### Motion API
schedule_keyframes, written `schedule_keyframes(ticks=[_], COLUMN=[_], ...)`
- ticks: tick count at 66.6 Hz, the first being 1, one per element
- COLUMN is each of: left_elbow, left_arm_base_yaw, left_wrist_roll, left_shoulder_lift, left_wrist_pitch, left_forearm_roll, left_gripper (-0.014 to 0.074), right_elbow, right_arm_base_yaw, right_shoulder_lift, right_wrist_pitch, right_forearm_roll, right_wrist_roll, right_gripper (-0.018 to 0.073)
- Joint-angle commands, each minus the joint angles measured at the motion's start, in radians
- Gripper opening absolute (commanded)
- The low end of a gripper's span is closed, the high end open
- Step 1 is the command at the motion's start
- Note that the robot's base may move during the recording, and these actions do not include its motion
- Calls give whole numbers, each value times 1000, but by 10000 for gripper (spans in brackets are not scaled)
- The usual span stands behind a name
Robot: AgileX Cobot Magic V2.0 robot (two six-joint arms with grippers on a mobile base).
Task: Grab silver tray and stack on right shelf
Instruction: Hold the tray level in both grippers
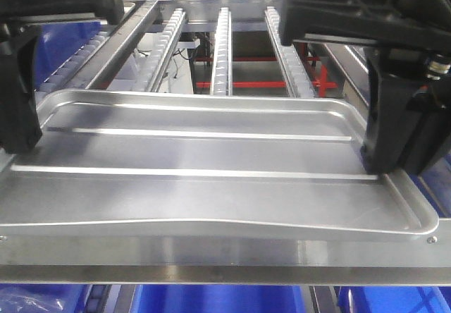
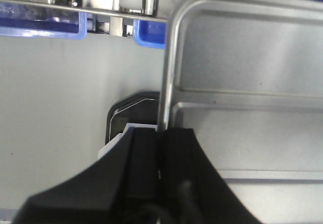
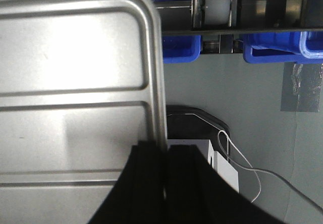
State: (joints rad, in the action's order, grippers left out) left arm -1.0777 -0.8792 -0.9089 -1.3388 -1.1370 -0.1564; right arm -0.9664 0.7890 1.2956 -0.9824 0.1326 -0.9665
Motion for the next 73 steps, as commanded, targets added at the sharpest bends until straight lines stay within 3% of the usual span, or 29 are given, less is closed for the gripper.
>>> schedule_keyframes(ticks=[1, 14, 73], left_elbow=[-23, -23, -23], left_arm_base_yaw=[-17, -53, -45], left_wrist_roll=[-17, -17, -8], left_shoulder_lift=[32, 32, 32], left_wrist_pitch=[49, 57, -3], left_forearm_roll=[19, -4, -38], left_gripper=[-99, -99, -100], right_elbow=[-28, -28, -28], right_arm_base_yaw=[3, 3, 3], right_shoulder_lift=[-34, -34, -34], right_wrist_pitch=[55, 55, 53], right_forearm_roll=[5, 6, 6], right_wrist_roll=[-14, -14, -14], right_gripper=[49, 49, 49])
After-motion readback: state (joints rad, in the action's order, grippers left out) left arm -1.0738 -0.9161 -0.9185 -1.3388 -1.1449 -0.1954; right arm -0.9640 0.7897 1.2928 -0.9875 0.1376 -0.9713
